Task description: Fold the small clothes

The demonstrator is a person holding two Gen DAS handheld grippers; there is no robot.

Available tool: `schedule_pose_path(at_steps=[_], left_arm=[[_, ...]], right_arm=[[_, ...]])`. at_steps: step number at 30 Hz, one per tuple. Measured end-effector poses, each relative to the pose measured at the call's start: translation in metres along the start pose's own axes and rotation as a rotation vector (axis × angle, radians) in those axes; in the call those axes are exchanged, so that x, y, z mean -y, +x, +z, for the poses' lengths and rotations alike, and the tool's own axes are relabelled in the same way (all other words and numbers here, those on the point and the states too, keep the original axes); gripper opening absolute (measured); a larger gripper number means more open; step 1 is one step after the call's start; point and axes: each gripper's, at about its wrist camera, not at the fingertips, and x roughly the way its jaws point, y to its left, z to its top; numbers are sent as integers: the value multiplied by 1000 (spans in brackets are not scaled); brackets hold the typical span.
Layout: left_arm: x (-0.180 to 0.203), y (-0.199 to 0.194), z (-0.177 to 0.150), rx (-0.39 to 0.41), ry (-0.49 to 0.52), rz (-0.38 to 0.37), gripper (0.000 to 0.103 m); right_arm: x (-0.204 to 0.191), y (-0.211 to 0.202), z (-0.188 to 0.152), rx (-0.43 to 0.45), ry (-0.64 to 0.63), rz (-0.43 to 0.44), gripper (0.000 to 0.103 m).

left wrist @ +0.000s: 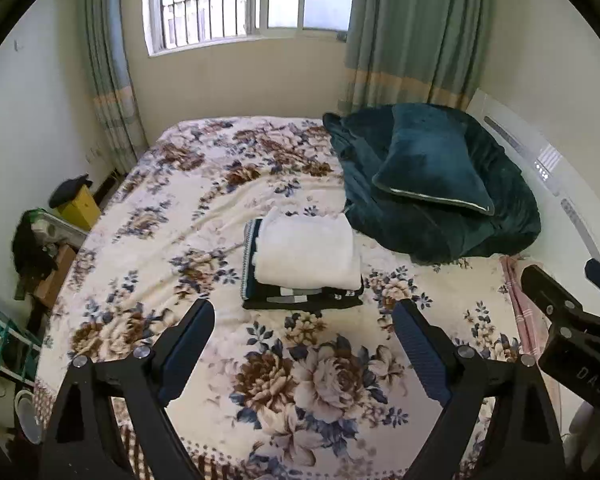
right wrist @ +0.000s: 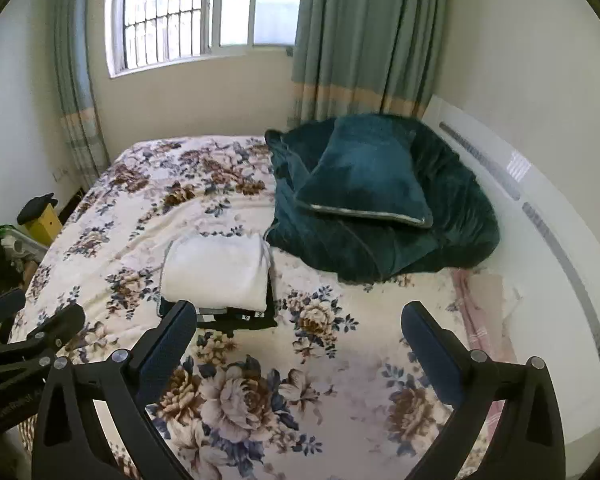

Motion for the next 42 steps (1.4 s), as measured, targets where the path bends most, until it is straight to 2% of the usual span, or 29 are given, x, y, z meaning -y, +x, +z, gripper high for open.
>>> schedule_pose_path(at_steps=[4,8,17,19,20,42], left_arm=[[-3,-36,-9,41,-15,16,91],[-7,-64,-13,79,-18,25,91],[-7,-95,-25,113,-31,47,91],[-5,-99,-24,124,-33,45,94],[-4,-102,-24,130,-36,44,102],[4,-113,-27,153,-38,81,103]], right_arm=[[8,-49,-7,31,16,18,103],[16,-81,-11,50,23,32,103],[27,-121,-17,80,22,51,103],[29,-127,-17,89,24,56,103],[29,-131,-17,96,19,52,103],[39,-126,-11,91,13,84,103]])
